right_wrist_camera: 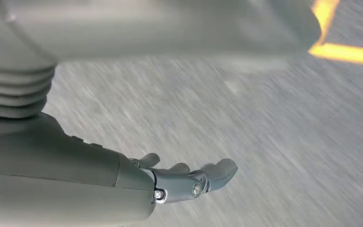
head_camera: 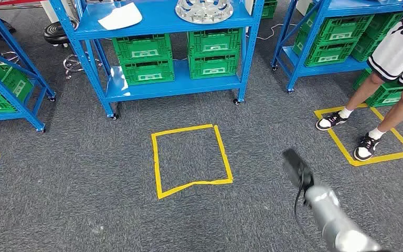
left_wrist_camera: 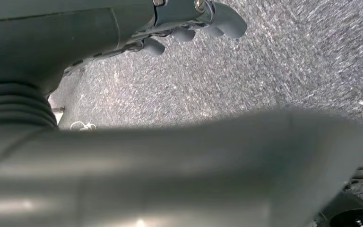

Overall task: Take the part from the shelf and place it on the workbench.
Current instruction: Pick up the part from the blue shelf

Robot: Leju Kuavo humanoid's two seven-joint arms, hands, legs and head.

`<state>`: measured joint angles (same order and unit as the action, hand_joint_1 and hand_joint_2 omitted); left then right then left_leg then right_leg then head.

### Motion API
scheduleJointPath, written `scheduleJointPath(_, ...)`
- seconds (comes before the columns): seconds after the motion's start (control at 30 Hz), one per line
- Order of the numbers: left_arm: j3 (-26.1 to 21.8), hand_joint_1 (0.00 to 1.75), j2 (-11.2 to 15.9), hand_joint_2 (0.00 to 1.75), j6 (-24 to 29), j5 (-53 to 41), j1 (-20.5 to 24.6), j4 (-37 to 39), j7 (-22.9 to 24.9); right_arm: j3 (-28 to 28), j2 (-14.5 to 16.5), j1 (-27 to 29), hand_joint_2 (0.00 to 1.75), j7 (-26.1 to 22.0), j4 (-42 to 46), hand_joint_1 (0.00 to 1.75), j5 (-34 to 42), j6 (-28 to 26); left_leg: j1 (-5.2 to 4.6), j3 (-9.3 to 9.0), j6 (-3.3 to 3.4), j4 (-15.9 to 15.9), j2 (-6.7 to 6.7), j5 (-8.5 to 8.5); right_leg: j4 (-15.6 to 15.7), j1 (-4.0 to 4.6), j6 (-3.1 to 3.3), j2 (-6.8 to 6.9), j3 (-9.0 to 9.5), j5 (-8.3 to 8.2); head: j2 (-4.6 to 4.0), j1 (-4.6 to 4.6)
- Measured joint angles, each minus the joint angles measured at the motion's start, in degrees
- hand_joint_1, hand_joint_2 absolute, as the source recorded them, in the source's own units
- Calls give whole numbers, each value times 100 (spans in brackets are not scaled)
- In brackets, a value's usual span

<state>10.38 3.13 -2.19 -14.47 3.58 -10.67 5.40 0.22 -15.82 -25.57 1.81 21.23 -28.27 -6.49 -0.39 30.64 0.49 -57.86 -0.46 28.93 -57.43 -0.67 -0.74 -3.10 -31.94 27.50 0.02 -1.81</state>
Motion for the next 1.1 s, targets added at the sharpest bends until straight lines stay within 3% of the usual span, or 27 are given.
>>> scheduleJointPath(0.53,39,0,-14,0,-8,0,14,0,5,47,-163,-217,0,-59,358,0,-158,-91,2,14,-5,0,-18,-4,-6,1,2,15,-9,0,0,2)
scheduleJointPath(0.63,51,0,-17,0,-49,-22,26,0,-27,233,-300,-758,0,-228,502,0,-777,-163,-7,45,-6,-1,-13,-19,-15,-12,-5,8,-38,-16,0,1)
scheduleJointPath(0.77,141,0,-10,0,-84,-167,87,-14,8,1032,-418,-2376,0,-142,717,0,-1920,611,-13,77,-12,-2,-16,-60,-21,-17,-4,5,-84,-48,0,2)
scheduleJointPath(1.1,223,0,-11,0,-12,-232,261,-76,19,2203,-172,-3115,0,-229,946,0,-2275,997,-5,82,-20,-1,-39,-68,-28,-12,-2,27,-81,-49,0,2)
